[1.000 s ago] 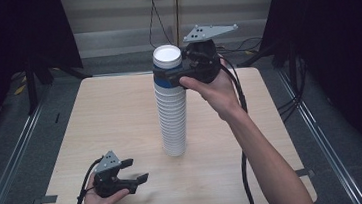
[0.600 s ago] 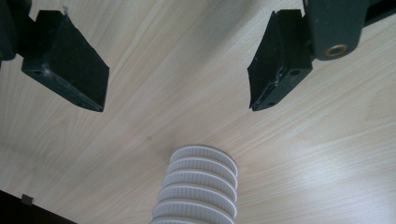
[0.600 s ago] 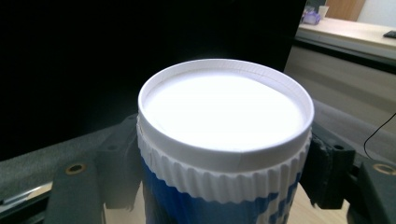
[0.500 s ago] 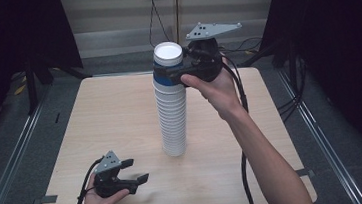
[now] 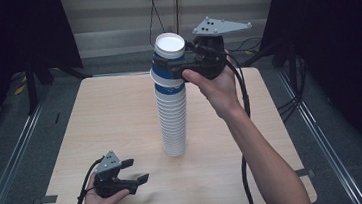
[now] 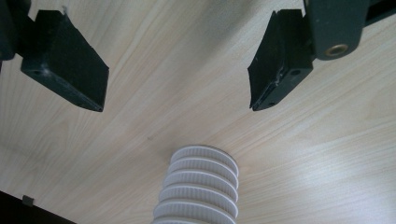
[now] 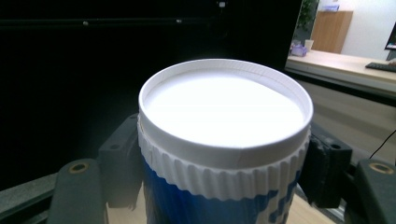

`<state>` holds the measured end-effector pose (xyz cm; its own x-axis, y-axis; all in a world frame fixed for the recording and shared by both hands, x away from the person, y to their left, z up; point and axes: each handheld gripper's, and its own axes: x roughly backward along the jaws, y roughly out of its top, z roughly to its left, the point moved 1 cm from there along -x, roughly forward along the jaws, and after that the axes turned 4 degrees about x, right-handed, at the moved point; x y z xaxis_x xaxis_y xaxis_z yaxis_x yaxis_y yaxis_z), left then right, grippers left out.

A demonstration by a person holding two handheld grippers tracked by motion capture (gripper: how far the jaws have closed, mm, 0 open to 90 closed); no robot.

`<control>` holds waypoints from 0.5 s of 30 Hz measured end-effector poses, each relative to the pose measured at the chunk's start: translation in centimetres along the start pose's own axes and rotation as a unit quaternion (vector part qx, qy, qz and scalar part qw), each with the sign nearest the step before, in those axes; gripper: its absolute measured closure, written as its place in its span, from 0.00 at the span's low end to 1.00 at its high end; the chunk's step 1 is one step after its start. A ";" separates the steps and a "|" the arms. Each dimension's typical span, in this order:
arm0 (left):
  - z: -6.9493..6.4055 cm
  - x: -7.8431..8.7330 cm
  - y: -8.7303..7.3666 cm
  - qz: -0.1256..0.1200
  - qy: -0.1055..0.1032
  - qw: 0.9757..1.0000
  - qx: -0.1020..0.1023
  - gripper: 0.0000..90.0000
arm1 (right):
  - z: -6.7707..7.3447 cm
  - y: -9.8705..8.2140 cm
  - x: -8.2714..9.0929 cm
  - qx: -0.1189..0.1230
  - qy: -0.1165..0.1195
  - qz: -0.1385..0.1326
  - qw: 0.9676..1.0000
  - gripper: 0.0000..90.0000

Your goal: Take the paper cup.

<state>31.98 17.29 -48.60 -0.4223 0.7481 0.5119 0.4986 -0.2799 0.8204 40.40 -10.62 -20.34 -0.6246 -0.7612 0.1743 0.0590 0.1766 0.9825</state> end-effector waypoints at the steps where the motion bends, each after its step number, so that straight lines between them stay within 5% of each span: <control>1: 0.0 0.0 0.0 0.000 0.000 1.000 0.000 0.22 | 0.0 0.1 0.0 0.002 -0.002 -0.002 1.000 0.32; 15: 0.0 0.0 0.0 0.002 0.001 1.000 -0.001 0.22 | 0.1 1.5 1.1 -0.007 -0.013 -0.054 0.998 0.32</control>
<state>31.98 17.28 -48.60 -0.4219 0.7460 0.5152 0.4985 -0.2838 0.8191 39.67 -11.13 -18.67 -0.6478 -0.7589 0.0659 0.0007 0.0859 0.9963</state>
